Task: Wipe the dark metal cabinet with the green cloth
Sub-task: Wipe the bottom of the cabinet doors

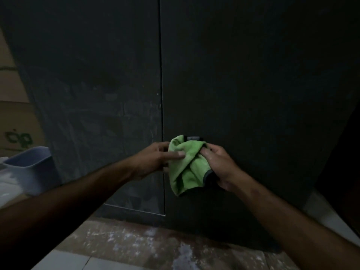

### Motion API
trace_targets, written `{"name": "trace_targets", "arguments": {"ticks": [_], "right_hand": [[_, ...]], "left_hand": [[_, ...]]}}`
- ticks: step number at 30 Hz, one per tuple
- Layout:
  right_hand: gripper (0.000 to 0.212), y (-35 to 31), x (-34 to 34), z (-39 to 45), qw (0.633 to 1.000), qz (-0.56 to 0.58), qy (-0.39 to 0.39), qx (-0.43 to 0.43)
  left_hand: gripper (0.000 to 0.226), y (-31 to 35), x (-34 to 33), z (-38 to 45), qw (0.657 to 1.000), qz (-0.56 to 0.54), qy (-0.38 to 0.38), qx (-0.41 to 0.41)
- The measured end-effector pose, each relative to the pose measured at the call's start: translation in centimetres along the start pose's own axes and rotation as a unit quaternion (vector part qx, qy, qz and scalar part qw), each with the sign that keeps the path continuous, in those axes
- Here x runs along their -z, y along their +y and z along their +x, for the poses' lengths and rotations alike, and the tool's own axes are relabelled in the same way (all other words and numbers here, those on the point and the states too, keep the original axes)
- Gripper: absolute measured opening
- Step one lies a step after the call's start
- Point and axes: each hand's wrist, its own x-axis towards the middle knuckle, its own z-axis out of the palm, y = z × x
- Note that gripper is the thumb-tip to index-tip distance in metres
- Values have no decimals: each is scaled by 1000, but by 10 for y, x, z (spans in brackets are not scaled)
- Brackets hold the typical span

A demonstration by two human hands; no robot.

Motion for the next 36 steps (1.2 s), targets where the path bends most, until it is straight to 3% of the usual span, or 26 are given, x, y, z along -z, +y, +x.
{"name": "trace_targets", "arguments": {"ticks": [5, 9, 11, 14, 19, 22, 25, 27, 31, 36], "right_hand": [[14, -12, -5, 1, 998, -62, -30, -3], [38, -25, -10, 3, 987, 32, -134, -78], [44, -27, -18, 3, 983, 33, -153, -93], [26, -20, -31, 5, 993, -49, -103, -34], [18, -13, -27, 9, 996, -72, -52, 9], [16, -14, -22, 12, 992, -97, -69, 31], [18, -11, -25, 15, 992, -96, -62, 50], [19, -9, -25, 17, 991, -104, -49, 64], [13, -5, -15, 19, 986, -148, 6, 71], [61, 3, -11, 7, 985, -170, -13, 6]], "left_hand": [[27, 6, 21, -12, 995, 20, 94, 27], [30, 8, 23, -18, 986, -55, 142, 67], [36, 8, 17, -20, 978, -134, 127, 97], [41, 8, 11, -23, 985, -140, 35, 91], [25, 11, 21, -25, 992, 70, 86, 57], [32, 10, 24, -28, 986, 137, 76, 52], [39, 9, 18, -30, 994, 74, 31, 80], [31, 6, 14, -29, 995, 20, -2, 97], [25, 7, 15, -29, 996, -3, 0, 88], [30, 19, 23, -30, 996, -34, 43, 74]]}}
